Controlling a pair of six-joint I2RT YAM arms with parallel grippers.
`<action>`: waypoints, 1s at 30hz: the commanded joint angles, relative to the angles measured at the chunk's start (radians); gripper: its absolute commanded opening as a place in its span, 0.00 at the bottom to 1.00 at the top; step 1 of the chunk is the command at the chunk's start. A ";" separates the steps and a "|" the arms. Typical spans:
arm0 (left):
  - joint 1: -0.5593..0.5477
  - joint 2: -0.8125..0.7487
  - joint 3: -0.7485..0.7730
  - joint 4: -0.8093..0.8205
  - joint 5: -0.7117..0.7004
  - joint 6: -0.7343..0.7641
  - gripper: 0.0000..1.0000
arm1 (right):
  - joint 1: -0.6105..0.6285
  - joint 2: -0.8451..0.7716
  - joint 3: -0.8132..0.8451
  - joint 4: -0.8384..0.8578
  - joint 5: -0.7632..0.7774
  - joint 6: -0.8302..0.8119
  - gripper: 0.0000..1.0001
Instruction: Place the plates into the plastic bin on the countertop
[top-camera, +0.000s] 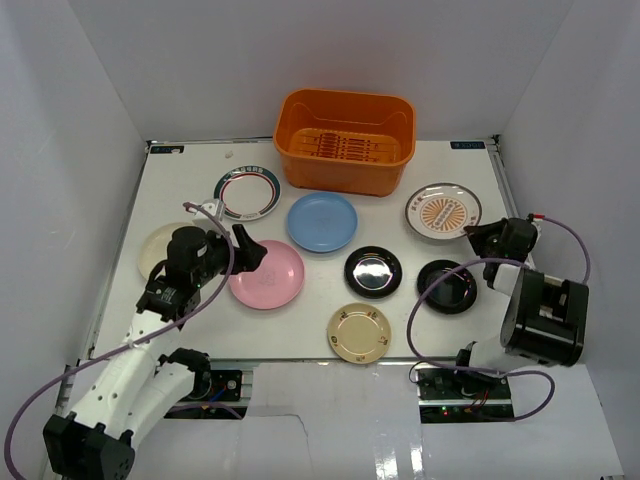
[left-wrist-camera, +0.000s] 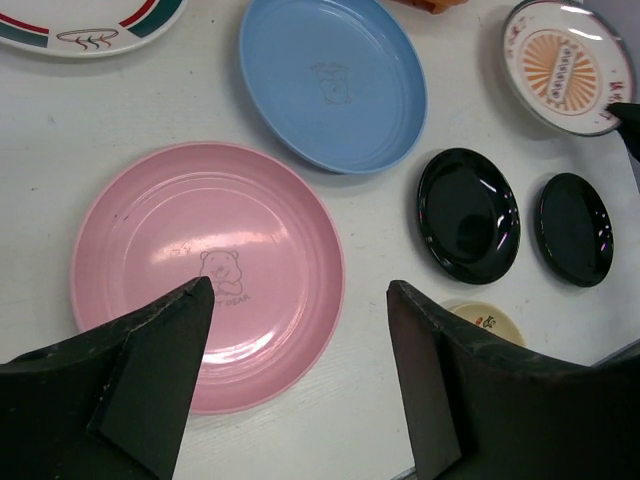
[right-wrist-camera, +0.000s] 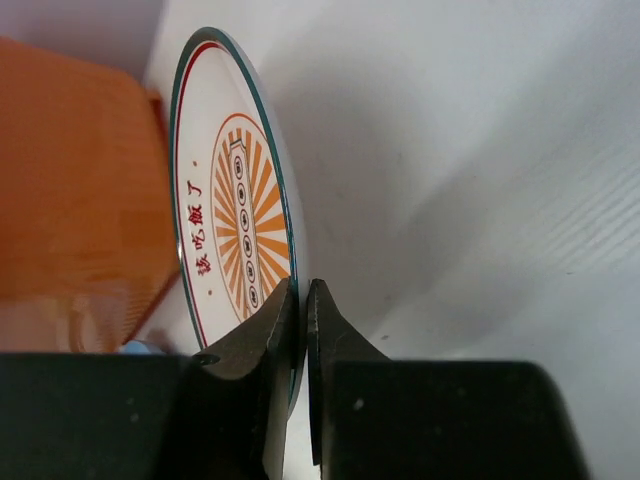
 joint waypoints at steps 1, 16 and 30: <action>-0.005 0.080 0.104 0.081 -0.034 -0.034 0.79 | -0.006 -0.236 0.020 0.046 0.071 0.037 0.08; 0.298 0.749 0.457 0.219 -0.010 -0.183 0.91 | 0.425 0.192 1.085 -0.391 -0.058 -0.334 0.08; 0.452 1.107 0.718 0.136 0.022 -0.091 0.91 | 0.538 0.814 1.689 -0.545 -0.070 -0.415 0.08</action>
